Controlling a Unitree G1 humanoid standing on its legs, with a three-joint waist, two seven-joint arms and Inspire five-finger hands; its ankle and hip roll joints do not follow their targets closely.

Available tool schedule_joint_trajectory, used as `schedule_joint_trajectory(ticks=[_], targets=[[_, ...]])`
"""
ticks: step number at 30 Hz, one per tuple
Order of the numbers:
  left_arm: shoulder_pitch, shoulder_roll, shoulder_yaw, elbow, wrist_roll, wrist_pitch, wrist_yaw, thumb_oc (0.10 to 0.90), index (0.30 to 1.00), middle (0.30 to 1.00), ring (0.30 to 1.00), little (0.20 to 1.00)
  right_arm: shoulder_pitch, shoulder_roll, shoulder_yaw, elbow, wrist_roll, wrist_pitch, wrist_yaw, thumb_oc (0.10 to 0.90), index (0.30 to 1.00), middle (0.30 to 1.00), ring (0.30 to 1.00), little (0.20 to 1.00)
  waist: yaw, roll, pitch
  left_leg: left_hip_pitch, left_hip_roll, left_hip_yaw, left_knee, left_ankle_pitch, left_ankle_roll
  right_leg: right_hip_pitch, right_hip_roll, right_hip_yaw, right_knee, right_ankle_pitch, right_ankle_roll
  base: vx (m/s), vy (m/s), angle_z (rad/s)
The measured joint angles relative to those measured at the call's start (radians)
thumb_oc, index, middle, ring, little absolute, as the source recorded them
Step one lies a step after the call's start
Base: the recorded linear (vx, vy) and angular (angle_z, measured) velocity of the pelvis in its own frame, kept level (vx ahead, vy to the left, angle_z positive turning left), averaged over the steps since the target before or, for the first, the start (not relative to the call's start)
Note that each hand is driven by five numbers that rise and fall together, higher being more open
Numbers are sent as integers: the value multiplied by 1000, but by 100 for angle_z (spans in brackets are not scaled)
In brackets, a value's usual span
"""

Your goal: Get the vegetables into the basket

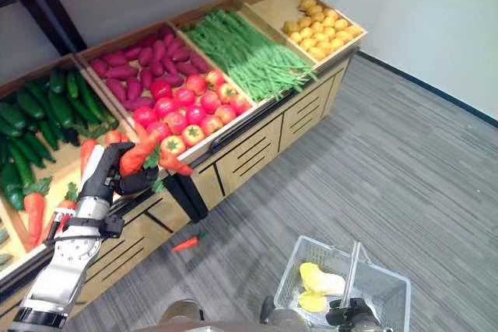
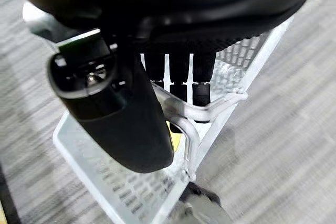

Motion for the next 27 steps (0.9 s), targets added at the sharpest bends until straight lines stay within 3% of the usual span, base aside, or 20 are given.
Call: schedule_joint_trajectory(ticks=[1, 4, 7, 10, 13, 14, 18, 20, 23, 24, 26, 27], targets=[[-4, 8, 2, -5, 0, -1, 11, 400, 300, 300, 300, 300, -19, -11, 0, 0, -1, -8, -3, 400, 300, 300, 300, 300, -10, 17, 4, -8, -45, -7, -151, 40, 65, -28, 11, 35, 14, 0, -1, 40, 321, -73], [-3, 12, 0, -4, 1, -2, 12, 400, 300, 300, 300, 300, -25, -11, -9, -1, 0, -9, -4, 400, 300, 300, 300, 300, -32, 29, 6, -16, -37, 53, -138, 84, 109, -43, 23, 76, 30, -3, 6, 13, 335, -65], [-3, 26, -13, -4, 4, -5, 8, 400, 300, 300, 300, 300, -22, -4, -49, -30, 2, -2, -14, 400, 300, 300, 300, 300, -33, 32, 12, 9, -62, 145, -206, 128, 116, -104, -10, 151, 99, -34, 40, -10, 336, -54], [-12, 77, -7, -7, 13, -4, 15, 400, 300, 300, 300, 300, -20, 11, -43, -58, 0, 6, -29, 400, 300, 300, 300, 300, -35, 38, 31, 16, -88, 216, -218, 121, 142, -126, -36, 216, 87, -16, 75, -38, 228, -62], [-26, 88, -6, -7, 15, -5, 26, 400, 300, 300, 300, 300, -22, 21, -42, -59, 1, 9, -38, 400, 300, 300, 300, 300, -40, 35, 44, 20, -103, 242, -219, 115, 151, -133, -46, 237, 76, -6, 91, -48, 183, -44], [-26, 99, -4, -8, 15, -5, 41, 400, 300, 300, 300, 300, -30, 26, -50, -62, 1, 9, -49, 400, 300, 300, 300, 300, -18, 36, 58, 39, -102, 299, -228, 105, 166, -141, -47, 283, 77, 2, 105, -42, 169, -72], [-39, 104, -5, -8, 16, -5, 47, 400, 300, 300, 300, 300, -32, 26, -48, -68, 1, 1, -60, 400, 300, 300, 300, 300, -37, 33, 83, 74, -108, 381, -242, 91, 182, -137, -54, 304, 47, 40, 131, -44, 116, -69], [-40, 107, -3, -8, 16, -5, 51, 400, 300, 300, 300, 300, -45, 26, -50, -74, 1, 0, -61, 400, 300, 300, 300, 300, -26, 33, 99, 100, -103, 432, -262, 89, 185, -137, -64, 258, 25, 64, 132, -25, 88, -83], [-41, 105, -3, -8, 22, -5, 57, 400, 300, 300, 300, 300, -65, 24, -52, -73, 1, -7, -73, 400, 300, 300, 300, 300, -28, 46, 122, 116, -87, 497, -272, 67, 196, -147, -120, 36, -10, 98, 127, -19, 16, -76], [-41, 104, -4, -9, 24, -5, 59, 400, 300, 300, 300, 300, -63, 26, -54, -84, 3, -9, -75, 400, 300, 300, 300, 300, -55, 53, 127, 120, -79, 510, -277, 74, 190, -147, -142, 9, 22, 101, 129, 12, -10, -46], [-41, 104, -4, -14, 28, -5, 59, 400, 300, 300, 300, 300, -62, 27, -54, -87, 5, -8, -77, 400, 300, 300, 300, 300, -57, 53, 126, 137, -72, 534, -296, 80, 179, -146, -144, -7, 79, 97, 128, 57, -63, -38], [-42, 104, -1, -18, 28, -5, 60, 400, 300, 300, 300, 300, -62, 25, -51, -94, 4, -8, -77, 400, 300, 300, 300, 300, -52, 54, 126, 145, -62, 565, -305, 83, 168, -147, -139, -48, 92, 77, 121, 77, -103, -54]])
